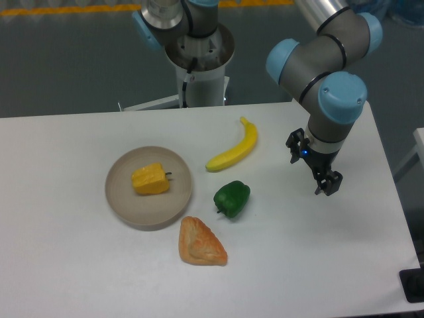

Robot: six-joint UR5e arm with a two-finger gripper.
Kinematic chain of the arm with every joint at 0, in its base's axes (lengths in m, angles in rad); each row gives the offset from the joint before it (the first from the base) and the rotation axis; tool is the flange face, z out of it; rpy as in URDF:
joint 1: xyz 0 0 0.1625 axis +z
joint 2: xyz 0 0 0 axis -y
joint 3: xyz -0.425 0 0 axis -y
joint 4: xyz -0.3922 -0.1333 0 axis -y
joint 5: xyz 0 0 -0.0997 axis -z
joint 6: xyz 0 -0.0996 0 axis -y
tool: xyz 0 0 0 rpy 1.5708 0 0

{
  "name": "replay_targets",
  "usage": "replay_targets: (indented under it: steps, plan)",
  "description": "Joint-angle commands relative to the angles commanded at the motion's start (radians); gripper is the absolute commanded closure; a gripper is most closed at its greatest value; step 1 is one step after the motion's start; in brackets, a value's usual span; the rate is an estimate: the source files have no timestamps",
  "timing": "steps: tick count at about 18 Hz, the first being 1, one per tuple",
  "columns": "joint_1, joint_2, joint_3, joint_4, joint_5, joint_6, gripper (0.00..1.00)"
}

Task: Pick up the yellow pepper from the plate
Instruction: 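Move the open gripper from its start pose toward the plate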

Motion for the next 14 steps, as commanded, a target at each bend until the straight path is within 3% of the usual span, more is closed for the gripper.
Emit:
replay_targets:
  steps: [6, 8, 11, 14]
  plan:
    - [-0.006, 0.0, 0.003, 0.002, -0.006, -0.012, 0.0]
    - [-0.011, 0.008, 0.002, 0.0, -0.057, -0.023, 0.0]
    - [-0.023, 0.026, -0.012, -0.006, -0.116, -0.128, 0.0]
    - [-0.081, 0.057, -0.031, -0.009, -0.109, -0.19, 0.0]
